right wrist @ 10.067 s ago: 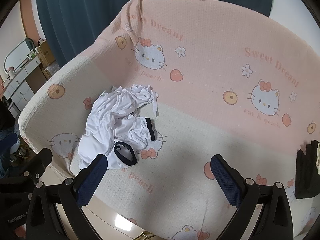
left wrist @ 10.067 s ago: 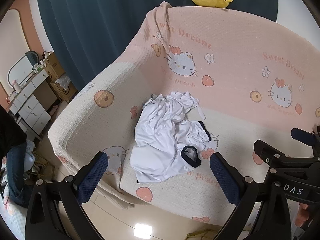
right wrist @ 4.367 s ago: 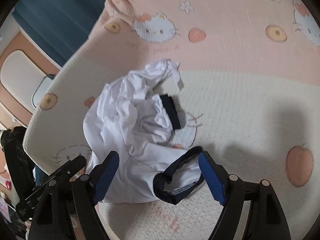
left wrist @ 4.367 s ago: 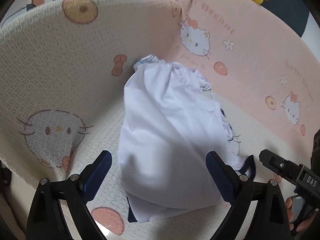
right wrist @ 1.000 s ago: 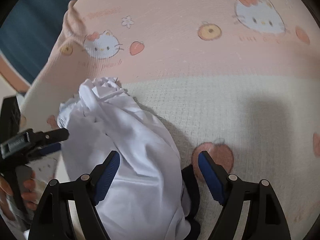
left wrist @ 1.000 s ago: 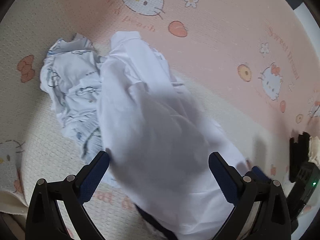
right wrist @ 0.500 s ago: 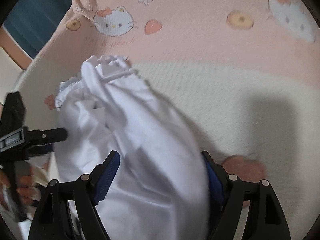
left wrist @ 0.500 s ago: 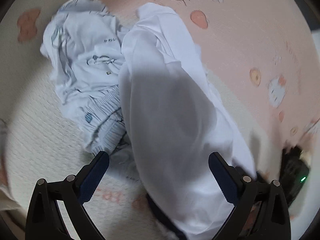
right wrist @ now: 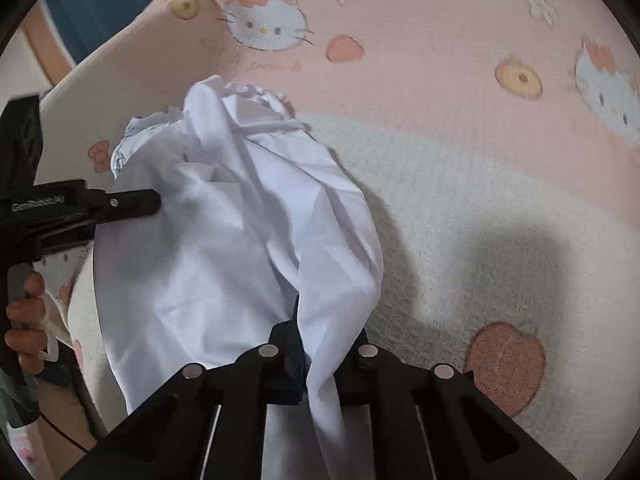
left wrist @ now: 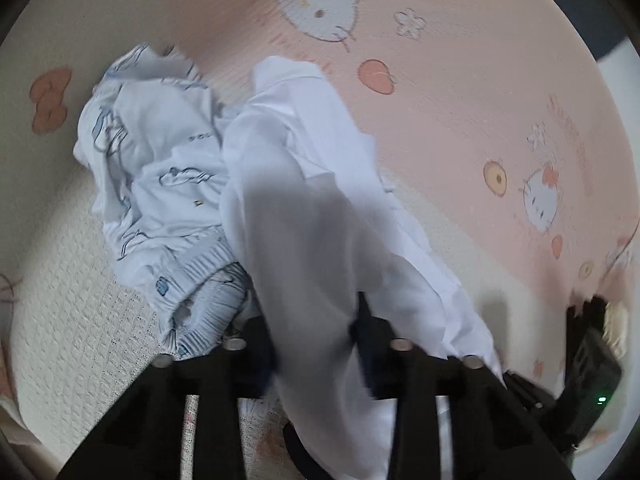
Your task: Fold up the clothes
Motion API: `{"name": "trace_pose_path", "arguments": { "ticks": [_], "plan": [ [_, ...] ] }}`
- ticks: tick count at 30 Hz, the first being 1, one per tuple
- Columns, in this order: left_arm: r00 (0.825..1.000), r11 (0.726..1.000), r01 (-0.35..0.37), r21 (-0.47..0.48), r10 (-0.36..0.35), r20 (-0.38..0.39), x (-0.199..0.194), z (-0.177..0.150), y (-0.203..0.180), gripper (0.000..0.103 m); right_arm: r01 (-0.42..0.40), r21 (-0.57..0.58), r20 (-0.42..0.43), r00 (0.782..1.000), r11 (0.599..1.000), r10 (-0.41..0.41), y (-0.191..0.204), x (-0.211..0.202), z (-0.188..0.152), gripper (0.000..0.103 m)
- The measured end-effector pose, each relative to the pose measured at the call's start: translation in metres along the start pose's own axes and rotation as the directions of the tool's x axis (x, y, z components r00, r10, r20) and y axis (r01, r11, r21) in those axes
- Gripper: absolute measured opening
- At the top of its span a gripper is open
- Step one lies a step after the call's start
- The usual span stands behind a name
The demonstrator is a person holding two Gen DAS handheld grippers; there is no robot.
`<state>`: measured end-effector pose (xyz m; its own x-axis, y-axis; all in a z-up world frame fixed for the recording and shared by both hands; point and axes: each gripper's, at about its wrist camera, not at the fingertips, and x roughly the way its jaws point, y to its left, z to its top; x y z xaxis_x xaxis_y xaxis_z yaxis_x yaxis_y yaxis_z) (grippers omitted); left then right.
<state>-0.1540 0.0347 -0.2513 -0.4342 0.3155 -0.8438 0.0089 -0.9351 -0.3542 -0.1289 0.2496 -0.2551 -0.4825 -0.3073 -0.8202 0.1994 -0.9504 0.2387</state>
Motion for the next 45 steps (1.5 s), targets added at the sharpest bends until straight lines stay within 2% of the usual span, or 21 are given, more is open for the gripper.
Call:
{"name": "trace_pose_path", "arguments": {
  "ticks": [4, 7, 12, 19, 25, 32, 36, 41, 45],
  "plan": [
    [1.0, 0.999, 0.024, 0.043, -0.023, -0.007, -0.002, -0.005, -0.011, 0.016, 0.054, 0.001, 0.063, 0.997, 0.999, -0.054, -0.004, -0.018, 0.002, 0.005],
    [0.999, 0.997, 0.047, 0.068, -0.046, -0.02, -0.003, -0.008, -0.019, 0.015, 0.064, 0.03, 0.086, 0.994, 0.997, -0.066, -0.016, -0.032, 0.005, 0.005],
    [0.996, 0.99, 0.081, 0.116, -0.077, -0.043, -0.004, -0.015, -0.033, 0.015, 0.145, 0.072, 0.084, 0.985, 0.987, -0.151, -0.033, -0.039, 0.007, 0.005],
    [0.992, 0.981, 0.101, 0.165, -0.086, -0.093, 0.014, -0.026, -0.071, 0.015, 0.188, 0.195, 0.102, 0.972, 0.962, -0.211, -0.074, -0.058, -0.002, 0.005],
    [0.986, 0.967, 0.128, 0.218, -0.1, -0.137, 0.023, -0.031, -0.114, 0.016, 0.236, 0.287, 0.091, 0.958, 0.929, -0.271, -0.105, -0.07, -0.012, 0.005],
    [0.973, 0.954, 0.161, 0.255, -0.11, -0.201, 0.024, -0.039, -0.147, 0.015, 0.282, 0.416, 0.012, 0.949, 0.865, -0.315, -0.138, -0.082, -0.03, 0.005],
    [0.965, 0.947, 0.181, 0.264, -0.12, -0.231, 0.028, -0.044, -0.159, 0.016, 0.241, 0.53, -0.014, 0.961, 0.813, -0.276, -0.163, -0.085, -0.038, 0.005],
    [0.97, 0.96, 0.168, 0.225, -0.12, -0.213, 0.024, -0.042, -0.156, 0.016, 0.149, 0.628, 0.003, 0.981, 0.764, -0.193, -0.19, -0.085, -0.045, 0.006],
    [0.973, 0.968, 0.158, 0.194, -0.119, -0.199, 0.02, -0.041, -0.154, 0.016, 0.118, 0.597, 0.031, 0.985, 0.794, -0.169, -0.183, -0.087, -0.04, 0.008]
  ]
}}
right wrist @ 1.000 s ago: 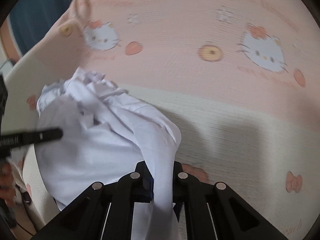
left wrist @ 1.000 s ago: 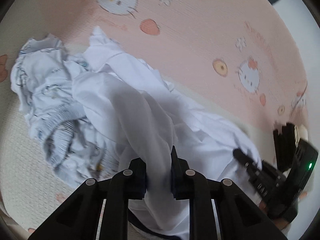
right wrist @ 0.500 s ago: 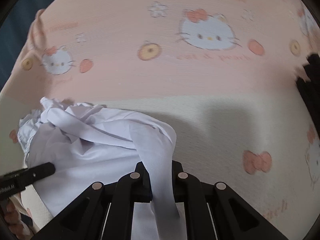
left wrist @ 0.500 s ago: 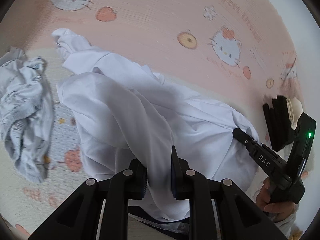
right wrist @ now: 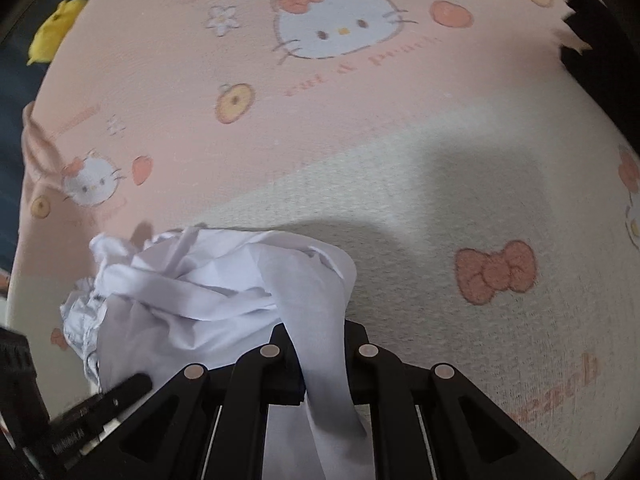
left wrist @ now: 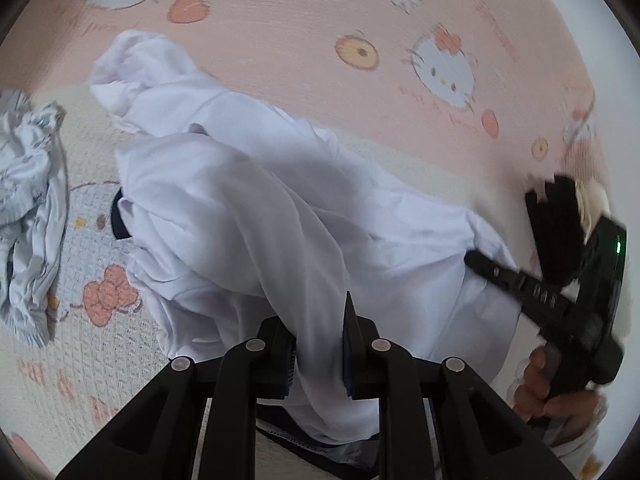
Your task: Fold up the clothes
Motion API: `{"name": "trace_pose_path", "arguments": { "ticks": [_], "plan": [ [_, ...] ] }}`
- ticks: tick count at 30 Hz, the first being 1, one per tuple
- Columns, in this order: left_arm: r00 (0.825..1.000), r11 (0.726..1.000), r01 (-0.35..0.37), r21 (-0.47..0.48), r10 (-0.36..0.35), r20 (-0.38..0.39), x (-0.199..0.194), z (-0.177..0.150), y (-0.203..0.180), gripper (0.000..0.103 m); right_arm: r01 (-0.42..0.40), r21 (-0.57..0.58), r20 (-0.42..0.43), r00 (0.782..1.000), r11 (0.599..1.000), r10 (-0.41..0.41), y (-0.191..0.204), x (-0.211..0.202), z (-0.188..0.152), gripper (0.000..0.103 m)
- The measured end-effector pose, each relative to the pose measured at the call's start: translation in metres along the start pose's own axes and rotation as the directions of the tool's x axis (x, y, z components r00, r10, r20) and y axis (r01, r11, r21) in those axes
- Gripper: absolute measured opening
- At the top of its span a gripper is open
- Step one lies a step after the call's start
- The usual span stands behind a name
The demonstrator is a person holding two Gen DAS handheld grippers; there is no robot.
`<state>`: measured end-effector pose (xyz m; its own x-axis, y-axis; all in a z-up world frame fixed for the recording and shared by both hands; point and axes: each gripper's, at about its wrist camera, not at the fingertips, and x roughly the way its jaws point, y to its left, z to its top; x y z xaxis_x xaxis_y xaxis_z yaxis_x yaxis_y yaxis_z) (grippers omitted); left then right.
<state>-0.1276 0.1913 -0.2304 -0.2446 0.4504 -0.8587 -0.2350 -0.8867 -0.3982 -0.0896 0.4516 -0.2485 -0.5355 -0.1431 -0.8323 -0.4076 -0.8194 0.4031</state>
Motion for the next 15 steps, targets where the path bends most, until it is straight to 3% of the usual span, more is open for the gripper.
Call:
{"name": "trace_pose_path", "arguments": {
  "ticks": [1, 3, 4, 5, 8, 12, 15],
  "plan": [
    [1.0, 1.0, -0.001, -0.008, 0.001, 0.004, -0.001, 0.0, 0.001, 0.016, -0.011, -0.003, 0.008, 1.0, 1.0, 0.011, 0.001, -0.003, 0.0, 0.014],
    [1.0, 0.999, 0.005, -0.043, -0.004, 0.012, -0.008, 0.002, 0.006, 0.018, -0.034, -0.003, 0.031, 0.999, 0.999, 0.034, 0.0, -0.009, -0.001, 0.044],
    [1.0, 0.998, 0.008, -0.062, -0.007, 0.02, -0.013, 0.003, 0.009, 0.019, -0.045, -0.002, 0.046, 0.998, 0.999, 0.045, -0.001, -0.012, -0.001, 0.064],
    [0.999, 0.997, 0.008, -0.079, -0.005, 0.034, -0.019, 0.004, 0.014, 0.028, -0.051, -0.003, 0.069, 0.996, 0.999, 0.051, 0.0, -0.017, -0.001, 0.073],
    [0.995, 0.992, 0.01, -0.129, 0.002, 0.095, -0.035, 0.005, 0.03, 0.08, -0.053, -0.021, 0.135, 0.989, 0.998, 0.056, 0.005, -0.031, -0.001, 0.073],
    [0.993, 0.983, -0.001, -0.186, 0.023, 0.116, -0.04, 0.008, 0.052, 0.081, -0.018, -0.063, 0.156, 0.987, 0.998, 0.028, 0.02, -0.033, -0.001, 0.074],
    [0.993, 0.986, -0.037, -0.16, 0.054, 0.101, -0.038, 0.015, 0.058, 0.081, -0.002, -0.104, 0.128, 0.992, 0.995, 0.016, 0.036, -0.021, 0.002, 0.074]
  ]
}}
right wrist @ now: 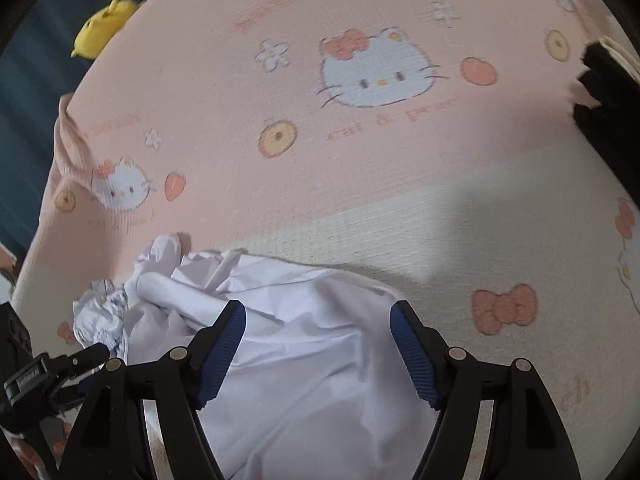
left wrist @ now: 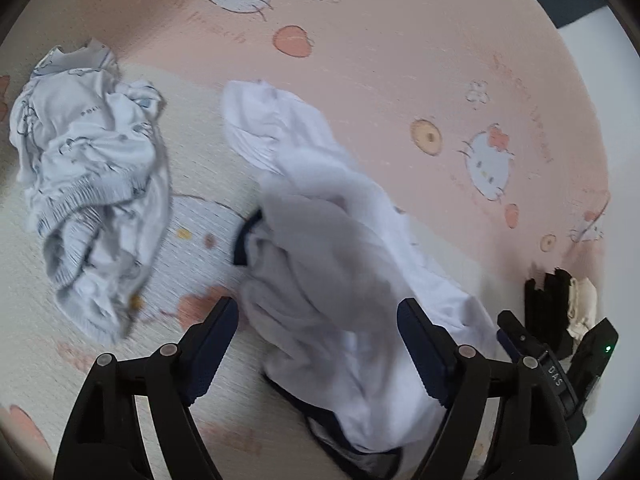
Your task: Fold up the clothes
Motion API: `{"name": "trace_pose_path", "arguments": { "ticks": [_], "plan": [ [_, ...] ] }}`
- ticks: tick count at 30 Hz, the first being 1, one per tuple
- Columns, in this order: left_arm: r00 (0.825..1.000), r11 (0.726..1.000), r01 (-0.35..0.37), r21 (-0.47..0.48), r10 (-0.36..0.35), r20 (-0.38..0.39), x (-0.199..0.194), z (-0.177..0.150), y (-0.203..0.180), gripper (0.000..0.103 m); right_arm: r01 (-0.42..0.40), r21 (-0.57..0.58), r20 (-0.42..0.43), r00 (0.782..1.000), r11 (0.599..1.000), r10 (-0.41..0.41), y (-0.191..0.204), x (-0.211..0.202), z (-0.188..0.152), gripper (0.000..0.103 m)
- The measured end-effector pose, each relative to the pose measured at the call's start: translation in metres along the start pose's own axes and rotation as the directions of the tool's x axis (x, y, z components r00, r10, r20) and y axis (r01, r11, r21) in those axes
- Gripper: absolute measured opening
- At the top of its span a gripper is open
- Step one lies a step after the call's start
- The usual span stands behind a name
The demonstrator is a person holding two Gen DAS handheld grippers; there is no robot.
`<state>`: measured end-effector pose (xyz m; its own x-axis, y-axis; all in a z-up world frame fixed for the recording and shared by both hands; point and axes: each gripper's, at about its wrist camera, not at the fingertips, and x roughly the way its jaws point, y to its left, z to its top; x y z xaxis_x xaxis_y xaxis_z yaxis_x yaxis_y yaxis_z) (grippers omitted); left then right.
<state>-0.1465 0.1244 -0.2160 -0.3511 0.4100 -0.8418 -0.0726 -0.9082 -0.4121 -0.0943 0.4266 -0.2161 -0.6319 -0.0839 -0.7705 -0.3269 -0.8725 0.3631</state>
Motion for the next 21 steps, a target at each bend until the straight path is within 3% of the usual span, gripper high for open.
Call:
{"name": "trace_pose_path", "arguments": {
  "ticks": [8, 16, 21],
  "plan": [
    [0.997, 0.996, -0.067, 0.065, 0.069, -0.023, 0.008, 0.02, 0.015, 0.081, 0.012, -0.206, -0.054, 0.998, 0.978, -0.023, 0.054, 0.033, 0.011, 0.074],
    [0.998, 0.999, -0.042, 0.034, 0.043, -0.038, 0.01, 0.031, 0.025, 0.081, -0.026, -0.455, -0.097, 0.995, 0.89, -0.021, 0.104, 0.064, 0.017, 0.074],
    [0.996, 0.995, -0.068, 0.074, 0.072, -0.045, 0.017, 0.034, 0.021, 0.081, -0.097, -0.497, -0.115, 0.992, 0.862, 0.045, 0.116, 0.08, 0.011, 0.074]
  ]
}}
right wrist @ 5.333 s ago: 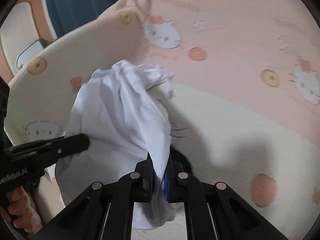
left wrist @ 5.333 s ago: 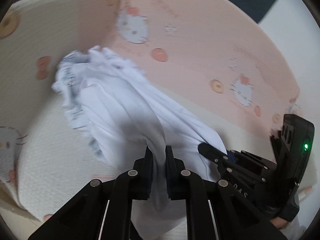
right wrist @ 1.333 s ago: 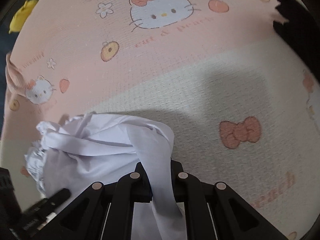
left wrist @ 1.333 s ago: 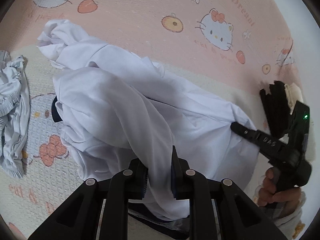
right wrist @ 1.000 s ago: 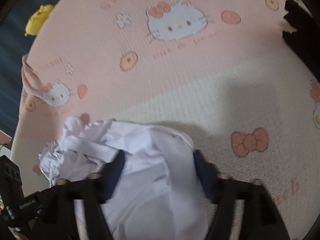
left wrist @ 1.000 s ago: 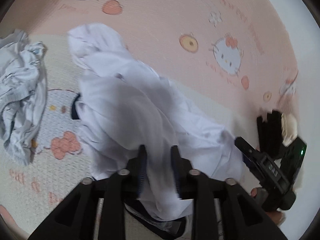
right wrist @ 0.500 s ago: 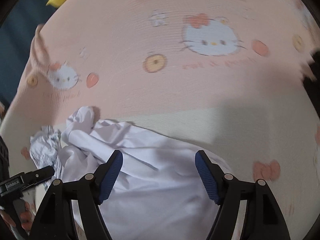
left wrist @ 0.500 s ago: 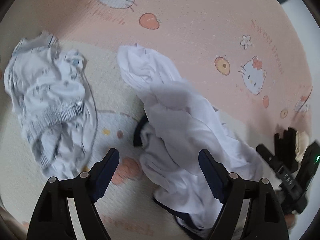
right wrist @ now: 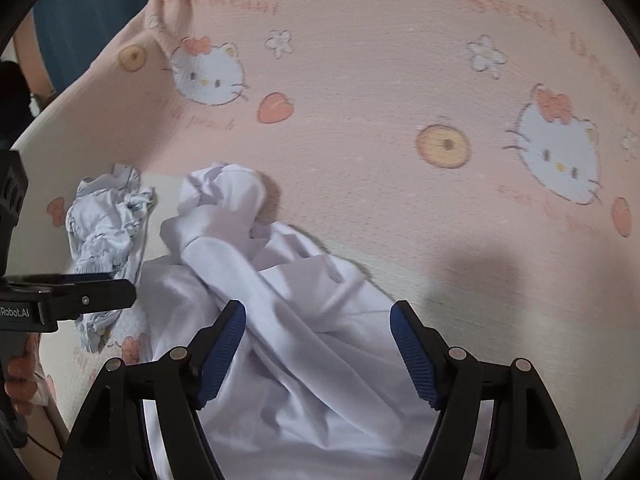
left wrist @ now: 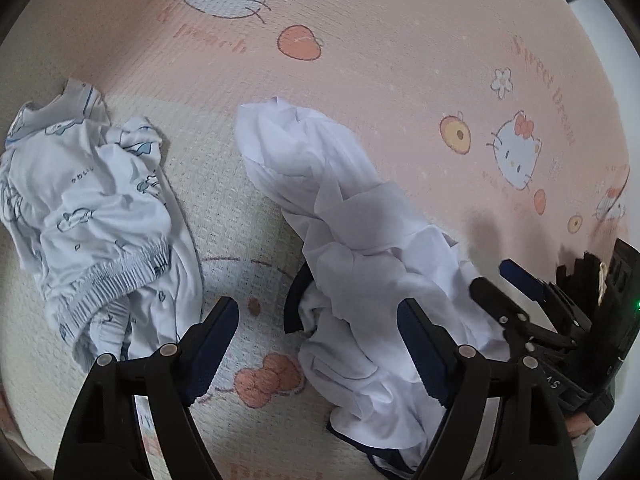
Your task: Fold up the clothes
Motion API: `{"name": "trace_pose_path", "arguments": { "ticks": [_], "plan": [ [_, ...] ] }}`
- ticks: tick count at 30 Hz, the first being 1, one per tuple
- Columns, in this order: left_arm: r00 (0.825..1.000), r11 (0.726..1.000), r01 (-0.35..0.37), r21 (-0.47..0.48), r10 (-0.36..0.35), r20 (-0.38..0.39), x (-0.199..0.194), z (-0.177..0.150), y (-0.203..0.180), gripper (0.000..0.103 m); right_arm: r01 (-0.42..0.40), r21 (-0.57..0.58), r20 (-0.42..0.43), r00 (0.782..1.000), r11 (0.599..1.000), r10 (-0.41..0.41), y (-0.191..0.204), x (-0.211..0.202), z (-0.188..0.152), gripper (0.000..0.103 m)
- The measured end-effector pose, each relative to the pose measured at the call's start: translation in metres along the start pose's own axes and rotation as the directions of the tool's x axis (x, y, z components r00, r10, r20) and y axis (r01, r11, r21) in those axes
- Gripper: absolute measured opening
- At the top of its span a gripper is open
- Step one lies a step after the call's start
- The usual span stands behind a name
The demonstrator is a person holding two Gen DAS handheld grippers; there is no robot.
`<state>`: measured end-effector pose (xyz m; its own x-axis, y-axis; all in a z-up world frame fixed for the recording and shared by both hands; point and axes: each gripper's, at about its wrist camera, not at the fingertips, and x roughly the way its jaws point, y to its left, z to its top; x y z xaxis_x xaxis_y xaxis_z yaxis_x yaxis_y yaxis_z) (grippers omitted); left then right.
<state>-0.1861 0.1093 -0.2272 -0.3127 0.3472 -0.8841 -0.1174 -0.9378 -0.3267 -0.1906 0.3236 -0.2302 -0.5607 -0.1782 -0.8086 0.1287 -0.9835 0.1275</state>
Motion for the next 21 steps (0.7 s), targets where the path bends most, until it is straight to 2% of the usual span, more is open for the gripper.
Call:
{"name": "trace_pose_path", "arguments": {
  "ticks": [6, 9, 13, 17, 19, 21],
  "plan": [
    [1.0, 1.0, 0.003, -0.02, -0.003, -0.025, 0.007, -0.002, 0.005, 0.081, -0.059, 0.018, -0.045, 0.997, 0.998, 0.06, -0.003, 0.015, -0.01, 0.074],
    [0.999, 0.999, 0.007, -0.042, -0.009, -0.035, 0.011, 0.001, 0.008, 0.081, -0.114, 0.102, -0.061, 0.991, 0.988, 0.121, -0.011, 0.022, -0.008, 0.074],
    [0.999, 0.998, 0.023, -0.067, -0.024, -0.023, 0.012, 0.007, 0.012, 0.081, -0.212, 0.241, -0.06, 0.971, 0.947, 0.233, -0.023, 0.032, -0.004, 0.074],
    [0.999, 0.996, 0.034, -0.082, -0.037, -0.031, 0.02, 0.015, 0.012, 0.081, -0.3, 0.373, -0.043, 0.94, 0.878, 0.34, -0.035, 0.041, -0.001, 0.074],
    [0.999, 0.997, 0.031, -0.077, -0.033, -0.026, 0.023, 0.018, 0.01, 0.081, -0.326, 0.401, -0.024, 0.931, 0.856, 0.365, -0.035, 0.043, -0.002, 0.074],
    [0.999, 0.997, 0.017, -0.076, -0.019, -0.026, 0.027, 0.021, 0.009, 0.081, -0.308, 0.403, -0.014, 0.939, 0.862, 0.343, -0.032, 0.047, -0.002, 0.074]
  ]
}}
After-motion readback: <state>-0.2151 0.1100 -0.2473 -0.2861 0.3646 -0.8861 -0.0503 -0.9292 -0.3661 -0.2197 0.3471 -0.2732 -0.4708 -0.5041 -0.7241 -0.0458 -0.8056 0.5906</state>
